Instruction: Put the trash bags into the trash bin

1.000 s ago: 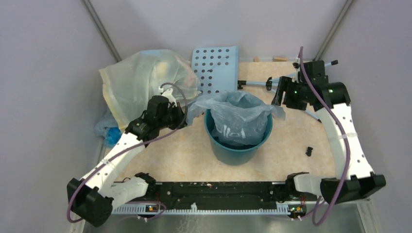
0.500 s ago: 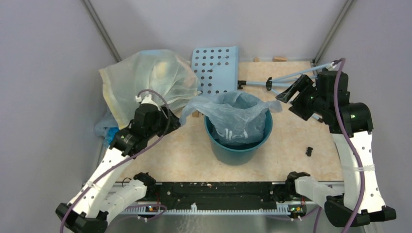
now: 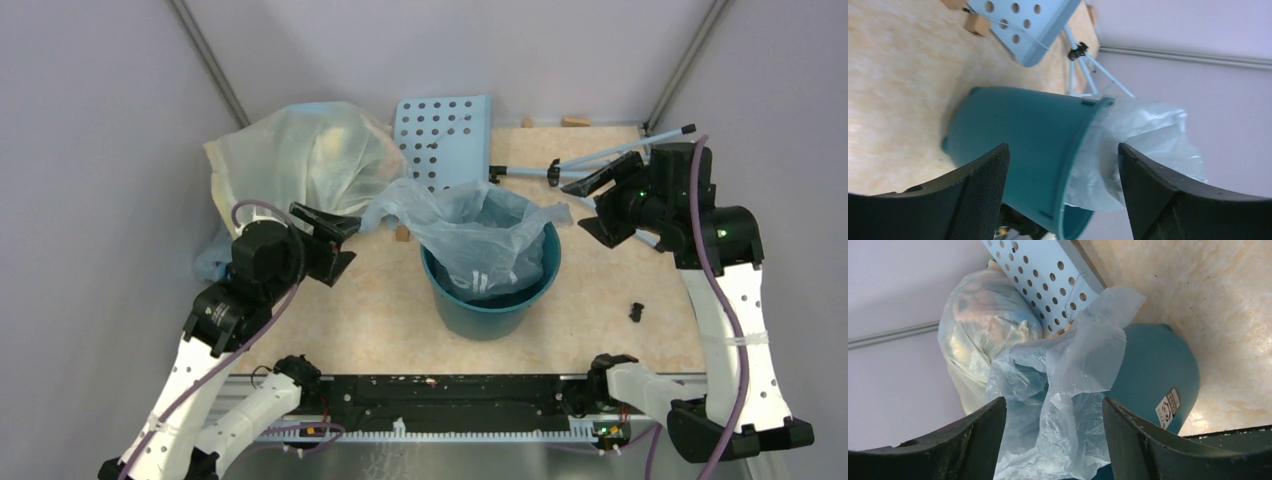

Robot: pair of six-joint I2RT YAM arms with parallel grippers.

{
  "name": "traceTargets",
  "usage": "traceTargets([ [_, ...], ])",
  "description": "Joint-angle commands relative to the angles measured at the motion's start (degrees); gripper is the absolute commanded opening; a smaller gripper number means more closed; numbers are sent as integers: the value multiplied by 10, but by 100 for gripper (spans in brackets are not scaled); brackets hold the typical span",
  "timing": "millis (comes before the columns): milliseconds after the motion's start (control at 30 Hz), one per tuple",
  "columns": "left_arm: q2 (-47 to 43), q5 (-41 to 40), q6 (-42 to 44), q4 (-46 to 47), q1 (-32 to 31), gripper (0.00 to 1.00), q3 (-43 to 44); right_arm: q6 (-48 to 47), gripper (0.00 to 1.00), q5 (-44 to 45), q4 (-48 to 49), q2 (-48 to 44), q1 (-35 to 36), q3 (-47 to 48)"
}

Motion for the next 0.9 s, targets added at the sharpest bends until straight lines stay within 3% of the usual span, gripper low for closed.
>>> traceTargets([
  [0,-5,27,-110,55,-1,83,12,69,69,-44,51,12,-1,-14],
  [133,-8,-39,-129,-56,-1,82,88,4,66,-35,59,50,-1,17],
  [233,-21,-68,-145,-83,-1,82,112,-35,66,-24,39,80,-2,39],
  [533,10,48,-178,-30,-2,84,100,-58,65,-21,34,94,-1,38],
  [867,42,78,-182,58,-2,84,47,-96,56,-50,5,60,-1,1],
])
